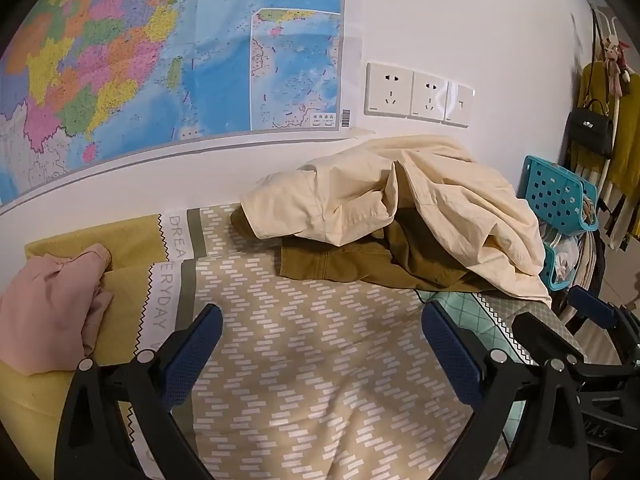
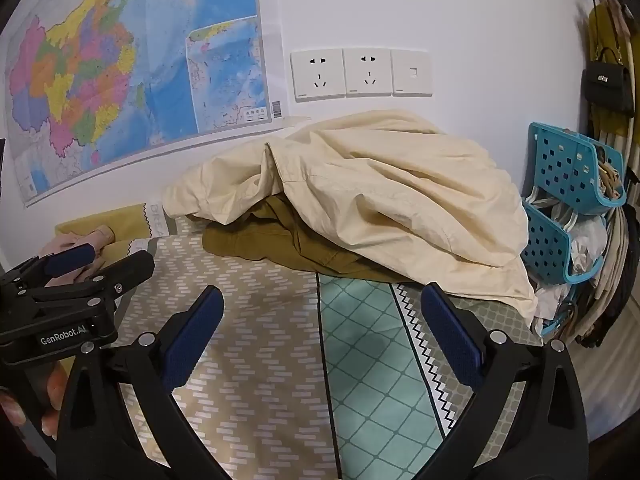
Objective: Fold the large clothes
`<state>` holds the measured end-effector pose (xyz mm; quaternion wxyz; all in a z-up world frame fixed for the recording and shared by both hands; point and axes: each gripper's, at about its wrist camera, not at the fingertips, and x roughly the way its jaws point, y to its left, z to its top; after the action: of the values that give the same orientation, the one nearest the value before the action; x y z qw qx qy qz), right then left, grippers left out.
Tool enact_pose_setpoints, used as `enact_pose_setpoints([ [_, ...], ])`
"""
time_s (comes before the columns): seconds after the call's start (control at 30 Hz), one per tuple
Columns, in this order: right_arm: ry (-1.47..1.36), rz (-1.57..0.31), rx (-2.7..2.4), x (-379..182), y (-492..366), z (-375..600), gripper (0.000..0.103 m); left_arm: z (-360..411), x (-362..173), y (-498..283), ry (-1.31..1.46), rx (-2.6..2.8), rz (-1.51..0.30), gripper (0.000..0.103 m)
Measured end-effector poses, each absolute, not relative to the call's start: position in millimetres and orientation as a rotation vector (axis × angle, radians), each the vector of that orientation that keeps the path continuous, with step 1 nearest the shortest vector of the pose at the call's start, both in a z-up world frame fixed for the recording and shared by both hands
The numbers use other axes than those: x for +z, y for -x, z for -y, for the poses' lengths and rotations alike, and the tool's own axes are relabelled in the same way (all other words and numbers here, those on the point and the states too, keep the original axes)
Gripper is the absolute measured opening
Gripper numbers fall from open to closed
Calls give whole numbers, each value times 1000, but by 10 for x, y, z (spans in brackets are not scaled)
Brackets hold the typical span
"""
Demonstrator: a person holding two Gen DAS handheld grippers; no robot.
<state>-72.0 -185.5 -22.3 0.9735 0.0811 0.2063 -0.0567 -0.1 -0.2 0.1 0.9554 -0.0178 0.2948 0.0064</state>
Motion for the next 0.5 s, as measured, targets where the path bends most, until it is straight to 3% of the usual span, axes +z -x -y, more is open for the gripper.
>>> enact_pose_setpoints([
  [0.5, -165, -417, -114, -235, 715, 1845, 97, 31, -40, -14, 44, 3, -607, 96],
])
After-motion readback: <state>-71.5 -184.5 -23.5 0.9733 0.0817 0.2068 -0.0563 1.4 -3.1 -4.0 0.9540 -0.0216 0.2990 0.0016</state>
